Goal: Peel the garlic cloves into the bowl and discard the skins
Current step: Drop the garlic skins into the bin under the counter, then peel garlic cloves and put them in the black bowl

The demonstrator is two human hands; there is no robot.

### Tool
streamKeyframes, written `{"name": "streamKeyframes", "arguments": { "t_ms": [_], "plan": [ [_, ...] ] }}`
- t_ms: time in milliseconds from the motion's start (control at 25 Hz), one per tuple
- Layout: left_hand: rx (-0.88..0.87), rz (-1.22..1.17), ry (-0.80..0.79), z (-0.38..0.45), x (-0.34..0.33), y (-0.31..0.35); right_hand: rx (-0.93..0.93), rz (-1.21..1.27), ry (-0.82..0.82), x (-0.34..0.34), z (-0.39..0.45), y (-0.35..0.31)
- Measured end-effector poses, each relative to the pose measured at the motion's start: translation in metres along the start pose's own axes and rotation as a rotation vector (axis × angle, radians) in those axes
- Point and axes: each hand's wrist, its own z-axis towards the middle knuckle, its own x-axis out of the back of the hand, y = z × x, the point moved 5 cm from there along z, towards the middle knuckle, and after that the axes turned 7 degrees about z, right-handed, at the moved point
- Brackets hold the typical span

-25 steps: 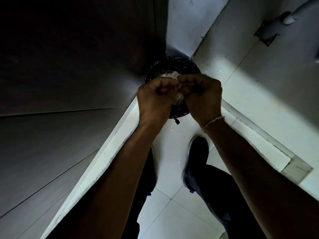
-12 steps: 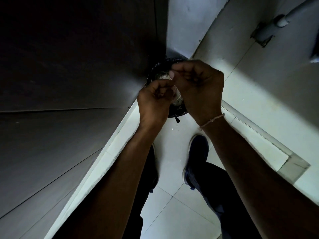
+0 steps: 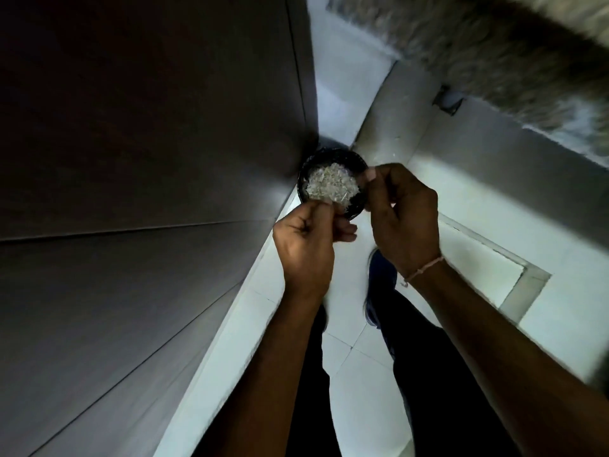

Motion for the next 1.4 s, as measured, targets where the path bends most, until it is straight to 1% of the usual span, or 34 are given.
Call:
{"name": "streamKeyframes", "arguments": {
  "t_ms": [160,320,440,520,640,760,920,1040,1120,1240,1400],
  "plan": [
    [-0.074,0.149,-0.061,-0.043,0.0,0.086,0.13,-0.038,0.002,0.048,-0.027,-0.089],
    [-0.22,0.235,-0.283,-0.095,0.0,0.16,0.111,-0.014,0.142,0.109,-0.067,-0.162],
    [-0.335,0.316,-0.42,-0.124,-0.007,0.197,0.162,-0.026,0.229,0.144,-0.095,-0.197],
    [-0.404,0.397,-0.513,-0.15,-0.025,0.214,0.167,-0.045,0.298,0.174,-0.115,-0.209],
    [-0.491,0.448,-0.652,-0.195,-0.065,0.228,0.15,-0.065,0.433,0.224,-0.149,-0.215],
    [-0.569,0.494,-0.794,-0.235,-0.114,0.234,0.135,-0.145,0.56,0.279,-0.178,-0.215],
    [-0.692,0.534,-1.001,-0.311,-0.194,0.239,0.097,-0.176,0.758,0.371,-0.233,-0.2],
    [-0.691,0.506,-1.154,-0.37,-0.25,0.234,0.081,-0.125,0.898,0.429,-0.274,-0.183],
    [-0.694,0.507,-1.24,-0.404,-0.281,0.228,0.065,-0.134,0.973,0.462,-0.298,-0.173],
    [-0.742,0.534,-1.341,-0.456,-0.319,0.217,0.045,-0.224,1.085,0.505,-0.338,-0.163],
    [-0.835,0.598,-1.453,-0.512,-0.362,0.204,-0.056,-0.29,1.221,0.548,-0.381,-0.152]
  ]
}}
